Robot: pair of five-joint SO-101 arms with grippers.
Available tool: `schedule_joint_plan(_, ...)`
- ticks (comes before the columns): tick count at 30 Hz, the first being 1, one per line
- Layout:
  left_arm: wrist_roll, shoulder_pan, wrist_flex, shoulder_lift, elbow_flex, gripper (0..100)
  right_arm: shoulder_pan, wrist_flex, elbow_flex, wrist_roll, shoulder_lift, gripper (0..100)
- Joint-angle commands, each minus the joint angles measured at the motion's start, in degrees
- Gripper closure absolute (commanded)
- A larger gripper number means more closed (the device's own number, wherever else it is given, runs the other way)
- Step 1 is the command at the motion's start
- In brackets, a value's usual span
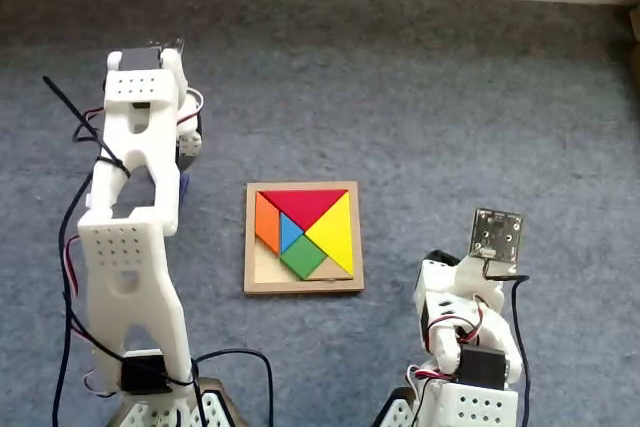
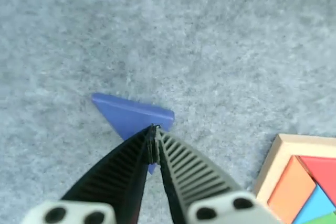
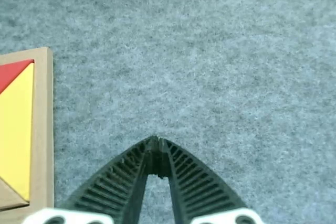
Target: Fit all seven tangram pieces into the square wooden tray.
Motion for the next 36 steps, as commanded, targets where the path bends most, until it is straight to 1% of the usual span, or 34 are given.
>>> schedule_joint_plan(1, 0.09, -0.4, 0.44, -8.84, 4.09, 100, 0.57, -0.84, 6.29, -0.18, 0.22, 99.4)
schedule_joint_plan(3, 0.09, -0.31, -2.11, -12.7, 9.89, 100, 0.57, -0.84, 6.29, -0.18, 0.22, 99.4)
schedule_joint_plan(10, 0.18, -0.66, -18.11, -31.78, 36.79, 100, 0.57, -0.84, 6.29, -0.18, 0.22, 99.4)
schedule_joint_plan(13, 0.09, -1.36, -21.71, -39.34, 45.23, 99, 0.66, -0.84, 6.29, -0.18, 0.22, 99.4)
schedule_joint_plan(14, 0.09, -1.89, -22.86, -40.92, 47.16, 99, 0.66, -0.84, 6.29, -0.18, 0.22, 99.4)
schedule_joint_plan(16, 0.09, -2.86, -24.53, -42.51, 49.54, 93, 0.66, -0.84, 6.29, -0.18, 0.22, 99.4)
schedule_joint_plan(19, 0.44, -4.88, -25.85, -41.54, 51.03, 79, 0.66, -0.75, 6.29, -0.18, 0.22, 99.4)
schedule_joint_plan(21, 0.62, -5.93, -26.02, -39.78, 51.12, 73, 0.66, -0.75, 6.29, -0.18, 0.22, 99.4)
schedule_joint_plan(25, 0.35, -6.64, -26.2, -34.51, 50.33, 72, 0.66, -0.75, 6.29, -0.18, 0.22, 99.4)
schedule_joint_plan(28, 0.26, -6.73, -26.9, -30.29, 47.34, 72, 0.66, -0.75, 6.29, -0.18, 0.22, 99.4)
schedule_joint_plan(36, 0.79, -6.73, -25.32, -15.52, 31.78, 72, 0.75, -0.75, 6.29, -0.18, 0.31, 99.4)
